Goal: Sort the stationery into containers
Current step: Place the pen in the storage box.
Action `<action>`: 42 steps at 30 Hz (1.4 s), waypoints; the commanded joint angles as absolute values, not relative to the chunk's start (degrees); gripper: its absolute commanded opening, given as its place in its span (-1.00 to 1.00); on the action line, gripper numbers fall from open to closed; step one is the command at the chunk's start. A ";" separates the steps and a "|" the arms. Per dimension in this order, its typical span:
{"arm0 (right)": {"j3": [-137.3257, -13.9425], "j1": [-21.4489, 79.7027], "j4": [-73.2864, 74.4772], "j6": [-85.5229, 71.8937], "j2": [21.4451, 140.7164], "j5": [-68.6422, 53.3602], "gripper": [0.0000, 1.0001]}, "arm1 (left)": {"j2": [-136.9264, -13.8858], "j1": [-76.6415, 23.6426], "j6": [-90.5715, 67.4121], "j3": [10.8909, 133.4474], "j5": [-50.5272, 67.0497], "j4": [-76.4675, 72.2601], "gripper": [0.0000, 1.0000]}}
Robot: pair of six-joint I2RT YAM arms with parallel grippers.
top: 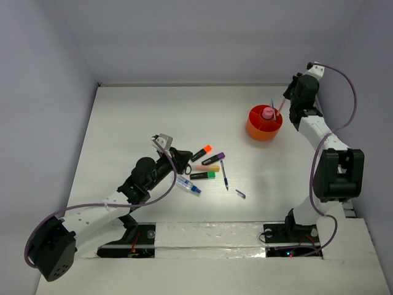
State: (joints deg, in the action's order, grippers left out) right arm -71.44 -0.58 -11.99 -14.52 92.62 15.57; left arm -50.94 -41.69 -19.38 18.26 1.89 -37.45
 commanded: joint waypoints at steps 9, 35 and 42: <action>-70.23 -0.44 -19.86 -9.94 97.65 16.08 -1.00 | -49.39 -42.01 -19.07 18.72 1.85 -39.99 -0.88; -66.88 4.13 -23.74 -4.13 94.57 17.40 -0.29 | -48.95 -42.01 -19.42 18.54 3.51 -40.78 -0.88; -66.10 4.66 -17.68 -10.09 89.06 17.93 -0.49 | -48.96 -42.01 -19.77 18.37 4.13 -41.22 -0.88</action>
State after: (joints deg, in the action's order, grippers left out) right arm -64.88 4.32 -19.42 -5.56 94.56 16.45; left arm -49.67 -41.69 -19.40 18.26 3.01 -37.50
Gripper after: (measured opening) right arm 0.321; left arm 0.062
